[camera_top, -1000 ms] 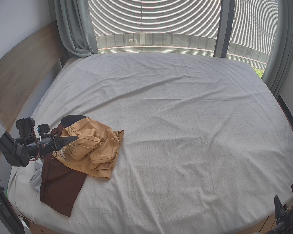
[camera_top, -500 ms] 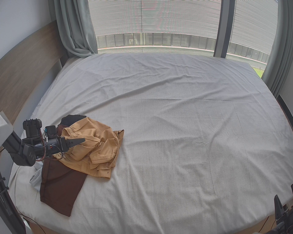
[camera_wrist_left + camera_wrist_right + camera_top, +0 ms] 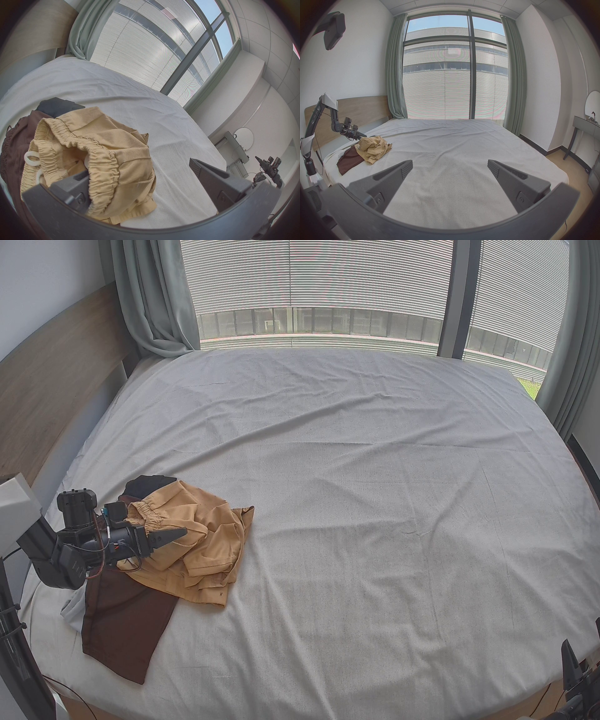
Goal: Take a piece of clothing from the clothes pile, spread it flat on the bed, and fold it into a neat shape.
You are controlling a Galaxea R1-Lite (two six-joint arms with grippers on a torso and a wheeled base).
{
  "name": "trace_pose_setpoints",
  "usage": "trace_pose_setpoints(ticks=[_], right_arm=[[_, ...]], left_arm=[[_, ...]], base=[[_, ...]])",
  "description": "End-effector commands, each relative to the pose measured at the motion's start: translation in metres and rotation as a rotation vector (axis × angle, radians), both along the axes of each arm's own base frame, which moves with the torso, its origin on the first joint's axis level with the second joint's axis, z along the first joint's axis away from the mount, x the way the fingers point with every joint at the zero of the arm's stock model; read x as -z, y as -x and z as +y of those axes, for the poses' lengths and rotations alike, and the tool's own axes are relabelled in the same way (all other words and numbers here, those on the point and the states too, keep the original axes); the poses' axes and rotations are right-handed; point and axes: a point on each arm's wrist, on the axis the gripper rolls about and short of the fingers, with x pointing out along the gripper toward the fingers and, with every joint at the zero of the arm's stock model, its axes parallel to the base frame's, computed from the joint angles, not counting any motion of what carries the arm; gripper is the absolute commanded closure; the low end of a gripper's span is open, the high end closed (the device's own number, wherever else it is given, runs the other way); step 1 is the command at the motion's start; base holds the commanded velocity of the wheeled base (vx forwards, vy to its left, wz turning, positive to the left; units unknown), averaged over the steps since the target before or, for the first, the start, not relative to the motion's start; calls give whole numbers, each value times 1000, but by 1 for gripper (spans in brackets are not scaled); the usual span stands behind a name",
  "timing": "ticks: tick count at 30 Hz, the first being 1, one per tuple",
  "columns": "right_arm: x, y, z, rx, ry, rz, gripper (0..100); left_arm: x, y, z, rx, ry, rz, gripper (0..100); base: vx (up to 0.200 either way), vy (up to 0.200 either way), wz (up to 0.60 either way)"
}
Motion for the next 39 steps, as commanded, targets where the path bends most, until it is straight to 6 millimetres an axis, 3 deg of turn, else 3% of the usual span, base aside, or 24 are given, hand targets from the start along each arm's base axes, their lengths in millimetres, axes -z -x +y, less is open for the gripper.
trace_pose_setpoints(ticks=[1, 4, 5, 22, 39], right_arm=[[5, 0, 0, 1, 0, 1, 0], [5, 0, 0, 0, 0, 1, 0], [5, 0, 0, 3, 0, 1, 0], [5, 0, 0, 3, 0, 1, 0], [5, 0, 0, 3, 0, 1, 0]], left_arm=[[5, 0, 1, -3, 2, 13, 0], [6, 0, 1, -1, 1, 15, 0], [8, -1, 1, -2, 3, 21, 100], [4, 3, 0, 33, 19, -15, 100], [-17, 11, -3, -1, 112, 31, 100]], base=[[0, 0, 0], [0, 0, 0], [0, 0, 0], [0, 0, 0], [0, 0, 0]])
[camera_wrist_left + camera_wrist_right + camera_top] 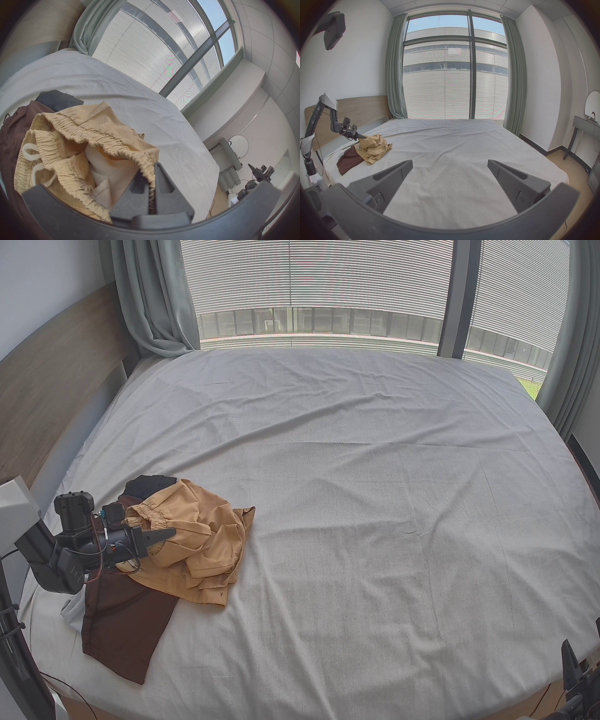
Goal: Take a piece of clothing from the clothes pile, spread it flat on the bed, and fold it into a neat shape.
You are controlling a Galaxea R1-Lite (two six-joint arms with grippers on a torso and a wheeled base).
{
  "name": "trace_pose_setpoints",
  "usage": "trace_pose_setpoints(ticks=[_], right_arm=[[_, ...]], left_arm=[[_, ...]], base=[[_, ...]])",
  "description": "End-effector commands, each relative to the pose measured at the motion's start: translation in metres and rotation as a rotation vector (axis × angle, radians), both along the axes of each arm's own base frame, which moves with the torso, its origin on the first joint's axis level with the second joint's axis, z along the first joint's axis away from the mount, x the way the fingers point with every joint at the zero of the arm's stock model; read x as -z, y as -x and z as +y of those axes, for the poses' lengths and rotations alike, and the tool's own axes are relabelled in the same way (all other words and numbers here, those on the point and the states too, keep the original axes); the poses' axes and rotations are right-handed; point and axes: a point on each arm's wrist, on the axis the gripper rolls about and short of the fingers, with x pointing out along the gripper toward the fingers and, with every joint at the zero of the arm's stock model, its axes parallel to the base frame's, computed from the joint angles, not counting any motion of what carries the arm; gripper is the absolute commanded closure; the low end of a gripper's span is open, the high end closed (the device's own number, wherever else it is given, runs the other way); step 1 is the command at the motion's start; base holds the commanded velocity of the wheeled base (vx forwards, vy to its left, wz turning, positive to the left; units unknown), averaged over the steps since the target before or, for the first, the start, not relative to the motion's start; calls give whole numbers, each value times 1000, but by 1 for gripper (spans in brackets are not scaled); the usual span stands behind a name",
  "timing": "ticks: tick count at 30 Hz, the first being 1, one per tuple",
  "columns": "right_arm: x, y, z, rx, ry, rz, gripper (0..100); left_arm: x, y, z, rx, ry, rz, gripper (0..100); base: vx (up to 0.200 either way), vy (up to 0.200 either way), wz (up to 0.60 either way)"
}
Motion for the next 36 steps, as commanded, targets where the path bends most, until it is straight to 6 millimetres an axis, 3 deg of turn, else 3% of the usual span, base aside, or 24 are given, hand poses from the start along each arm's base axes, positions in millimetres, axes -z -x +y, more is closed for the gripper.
trace_pose_setpoints(ticks=[1, 9, 28, 36], right_arm=[[5, 0, 0, 1, 0, 1, 0], [5, 0, 0, 0, 0, 1, 0], [5, 0, 0, 1, 2, 1, 0], [5, 0, 0, 0, 2, 1, 0]], left_arm=[[-12, 3, -3, -1, 16, -13, 100], [-50, 11, -23, -25, 136, 12, 100], [-57, 16, -38, -54, 156, 28, 100], [-74, 23, -56, -96, 334, 54, 100]], base=[[0, 0, 0], [0, 0, 0], [0, 0, 0], [0, 0, 0]])
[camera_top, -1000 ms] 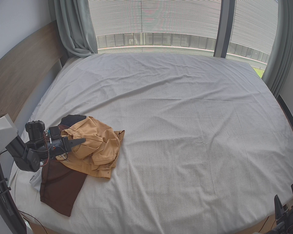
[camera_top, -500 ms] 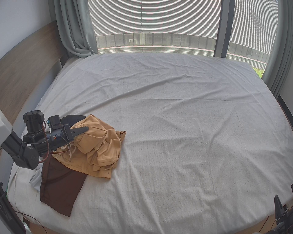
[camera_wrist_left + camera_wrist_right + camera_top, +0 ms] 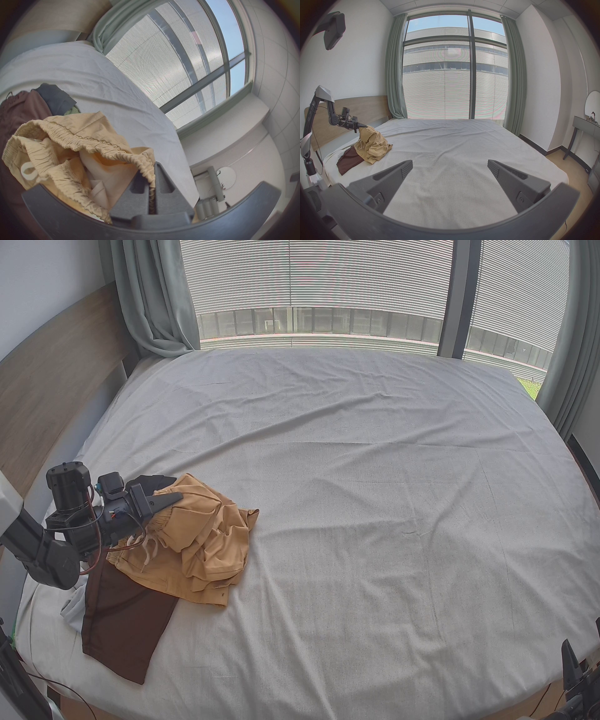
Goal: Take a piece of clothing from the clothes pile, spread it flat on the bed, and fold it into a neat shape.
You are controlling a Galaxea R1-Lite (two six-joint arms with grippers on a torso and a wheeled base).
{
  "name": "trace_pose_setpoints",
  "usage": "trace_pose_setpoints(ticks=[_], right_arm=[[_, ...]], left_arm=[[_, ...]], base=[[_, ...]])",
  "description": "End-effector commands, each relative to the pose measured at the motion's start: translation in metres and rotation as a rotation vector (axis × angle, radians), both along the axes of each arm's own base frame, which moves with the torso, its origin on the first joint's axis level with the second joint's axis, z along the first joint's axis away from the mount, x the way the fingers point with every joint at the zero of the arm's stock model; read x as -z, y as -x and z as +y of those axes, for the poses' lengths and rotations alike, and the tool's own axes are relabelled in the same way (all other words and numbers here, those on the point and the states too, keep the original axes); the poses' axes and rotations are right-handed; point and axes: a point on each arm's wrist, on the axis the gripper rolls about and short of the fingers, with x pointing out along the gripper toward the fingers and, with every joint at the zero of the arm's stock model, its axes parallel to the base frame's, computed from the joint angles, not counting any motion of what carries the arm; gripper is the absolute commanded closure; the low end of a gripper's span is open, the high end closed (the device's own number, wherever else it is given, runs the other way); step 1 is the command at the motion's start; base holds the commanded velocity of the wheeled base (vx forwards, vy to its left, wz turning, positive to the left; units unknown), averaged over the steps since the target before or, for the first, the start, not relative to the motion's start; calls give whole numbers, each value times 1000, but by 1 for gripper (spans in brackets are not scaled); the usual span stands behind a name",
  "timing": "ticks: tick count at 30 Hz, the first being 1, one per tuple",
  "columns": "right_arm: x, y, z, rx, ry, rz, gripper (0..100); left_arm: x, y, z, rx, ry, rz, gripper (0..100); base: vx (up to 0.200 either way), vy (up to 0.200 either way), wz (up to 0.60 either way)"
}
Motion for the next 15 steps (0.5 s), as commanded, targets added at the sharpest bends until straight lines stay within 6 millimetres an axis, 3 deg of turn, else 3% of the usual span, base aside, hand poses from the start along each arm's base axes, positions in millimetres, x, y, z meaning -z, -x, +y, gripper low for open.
trace_pose_setpoints(ticks=[1, 3, 7, 15], right_arm=[[5, 0, 0, 0, 2, 1, 0], [5, 0, 0, 0, 2, 1, 0], [5, 0, 0, 0, 2, 1, 0], [5, 0, 0, 1, 5, 1, 0]], left_arm=[[-10, 7, -12, 12, 58, -26, 100], [-14, 11, -29, -2, 146, -21, 100], [-18, 11, -42, -60, 223, -10, 100], [-19, 12, -50, -59, 262, 0, 100]], base=[[0, 0, 0], [0, 0, 0], [0, 0, 0], [0, 0, 0]])
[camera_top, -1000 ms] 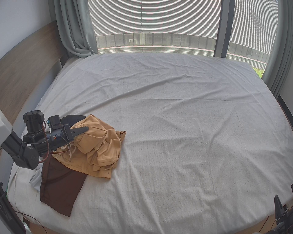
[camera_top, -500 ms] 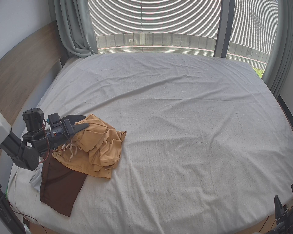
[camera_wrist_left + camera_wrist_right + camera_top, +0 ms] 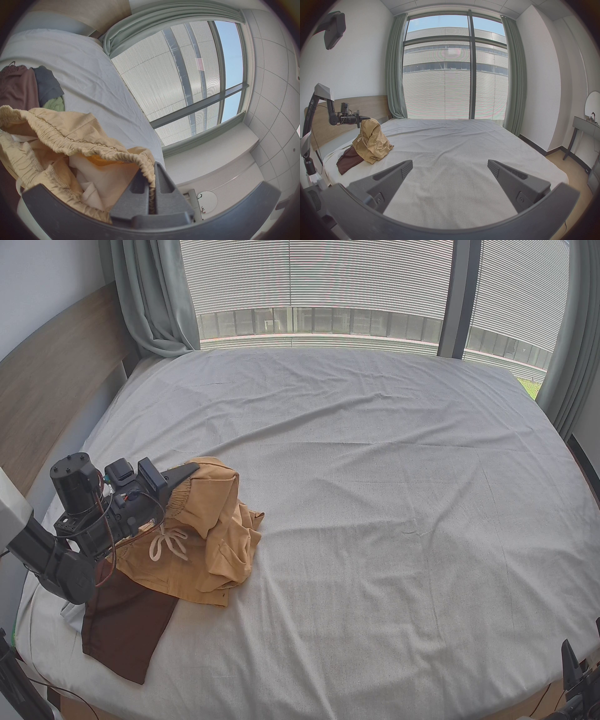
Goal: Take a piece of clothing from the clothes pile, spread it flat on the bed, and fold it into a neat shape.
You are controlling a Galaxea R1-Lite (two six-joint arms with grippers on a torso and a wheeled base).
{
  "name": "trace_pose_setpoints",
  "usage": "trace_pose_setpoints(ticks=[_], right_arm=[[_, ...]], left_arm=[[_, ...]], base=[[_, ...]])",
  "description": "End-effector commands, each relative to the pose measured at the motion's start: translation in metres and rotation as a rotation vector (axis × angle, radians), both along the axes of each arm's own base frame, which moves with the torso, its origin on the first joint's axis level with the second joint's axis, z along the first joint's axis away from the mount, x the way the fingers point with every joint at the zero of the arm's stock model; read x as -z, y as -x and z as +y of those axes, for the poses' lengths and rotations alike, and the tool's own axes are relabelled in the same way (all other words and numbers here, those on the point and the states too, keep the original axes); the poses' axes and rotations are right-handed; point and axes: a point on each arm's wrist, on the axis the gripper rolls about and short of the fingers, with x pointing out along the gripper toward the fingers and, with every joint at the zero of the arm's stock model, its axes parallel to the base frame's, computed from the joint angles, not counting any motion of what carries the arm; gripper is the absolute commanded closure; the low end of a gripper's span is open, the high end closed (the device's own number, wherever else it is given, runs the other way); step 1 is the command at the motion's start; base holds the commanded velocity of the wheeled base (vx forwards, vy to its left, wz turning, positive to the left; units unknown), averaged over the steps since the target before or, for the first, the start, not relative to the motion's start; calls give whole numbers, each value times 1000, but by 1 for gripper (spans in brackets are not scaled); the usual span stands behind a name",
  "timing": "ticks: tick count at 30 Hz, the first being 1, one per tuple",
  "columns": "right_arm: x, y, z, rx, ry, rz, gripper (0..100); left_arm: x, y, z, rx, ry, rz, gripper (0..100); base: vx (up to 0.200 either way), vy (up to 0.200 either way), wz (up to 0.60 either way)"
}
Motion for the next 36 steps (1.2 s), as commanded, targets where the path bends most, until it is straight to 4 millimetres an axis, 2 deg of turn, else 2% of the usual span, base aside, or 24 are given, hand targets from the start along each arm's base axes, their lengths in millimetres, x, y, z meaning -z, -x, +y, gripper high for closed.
trace_pose_setpoints(ticks=[1, 4, 8, 15, 20, 33, 34, 36], right_arm=[[5, 0, 0, 1, 1, 1, 0], [5, 0, 0, 0, 1, 1, 0], [5, 0, 0, 0, 1, 1, 0], [5, 0, 0, 0, 1, 1, 0], [5, 0, 0, 1, 1, 1, 0], [5, 0, 0, 0, 1, 1, 0], [5, 0, 0, 1, 1, 1, 0], [5, 0, 0, 0, 1, 1, 0]], left_arm=[[-2, 2, -6, 11, 21, 6, 100], [-5, 3, -8, 0, 50, 13, 100], [-23, 10, -20, 8, 144, 28, 100], [-27, 15, -33, 7, 179, 35, 100], [-34, 29, -61, 1, 272, 66, 100], [-50, 35, -91, 61, 334, 60, 100], [-53, 40, -102, 80, 332, 79, 100], [-54, 43, -110, 96, 330, 88, 100]], base=[[0, 0, 0], [0, 0, 0], [0, 0, 0], [0, 0, 0], [0, 0, 0], [0, 0, 0], [0, 0, 0], [0, 0, 0]])
